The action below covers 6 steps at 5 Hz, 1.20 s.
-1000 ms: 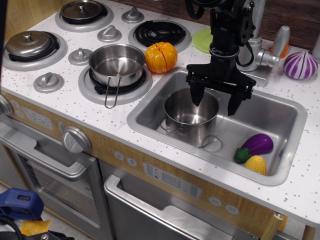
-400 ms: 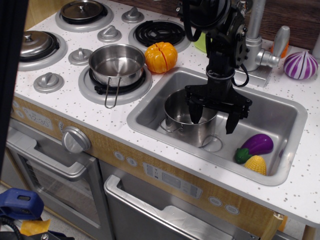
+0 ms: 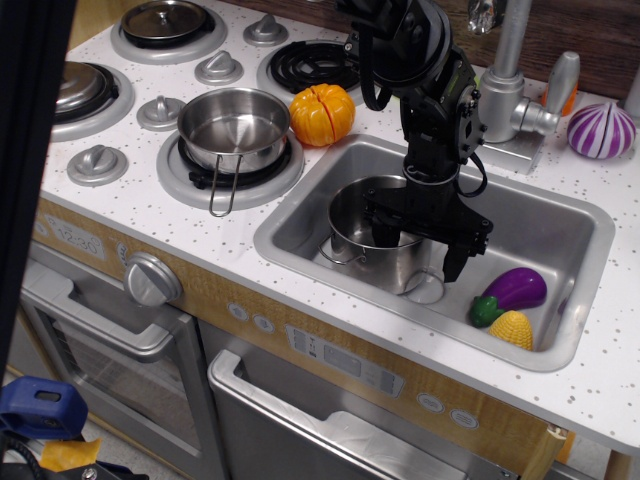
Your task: Pick up pot from sink
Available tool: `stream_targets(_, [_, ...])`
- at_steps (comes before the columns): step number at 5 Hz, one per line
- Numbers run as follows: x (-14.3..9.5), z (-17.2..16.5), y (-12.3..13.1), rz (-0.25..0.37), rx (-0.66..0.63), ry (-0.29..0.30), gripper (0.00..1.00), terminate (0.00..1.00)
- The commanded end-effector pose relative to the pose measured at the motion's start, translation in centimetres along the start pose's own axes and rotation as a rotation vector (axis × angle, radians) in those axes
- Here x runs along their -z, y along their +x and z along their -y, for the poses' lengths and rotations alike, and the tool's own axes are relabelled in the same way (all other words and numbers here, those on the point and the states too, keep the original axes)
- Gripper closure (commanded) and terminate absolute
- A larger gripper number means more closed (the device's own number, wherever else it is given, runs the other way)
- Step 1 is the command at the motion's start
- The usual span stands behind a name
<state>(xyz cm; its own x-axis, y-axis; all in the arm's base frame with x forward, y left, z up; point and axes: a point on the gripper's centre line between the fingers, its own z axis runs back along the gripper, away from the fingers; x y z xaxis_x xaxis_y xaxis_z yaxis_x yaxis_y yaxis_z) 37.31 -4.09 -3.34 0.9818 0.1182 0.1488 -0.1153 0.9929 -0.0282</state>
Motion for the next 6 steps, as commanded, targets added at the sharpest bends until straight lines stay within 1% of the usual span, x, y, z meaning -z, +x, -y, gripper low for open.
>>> stream_targets(1, [-1.3, 0.1, 0.8, 0.039, -0.022, 0.011, 1.00, 0.00])
stream_targets(2, [-2.4, 0.4, 0.9, 0.022, -0.017, 0.025, 1.00, 0.00])
stream_targets(3, [-3.1, 0.7, 1.1, 0.023, -0.018, 0.045, 1.00, 0.00])
stream_targets(4, [-4.6, 0.8, 1.7, 0.022, -0.001, 0.071, 1.00, 0.00])
stream_targets(6, [-8.7, 0.6, 3.4, 0.020, 0.046, 0.118, 1.00, 0.00])
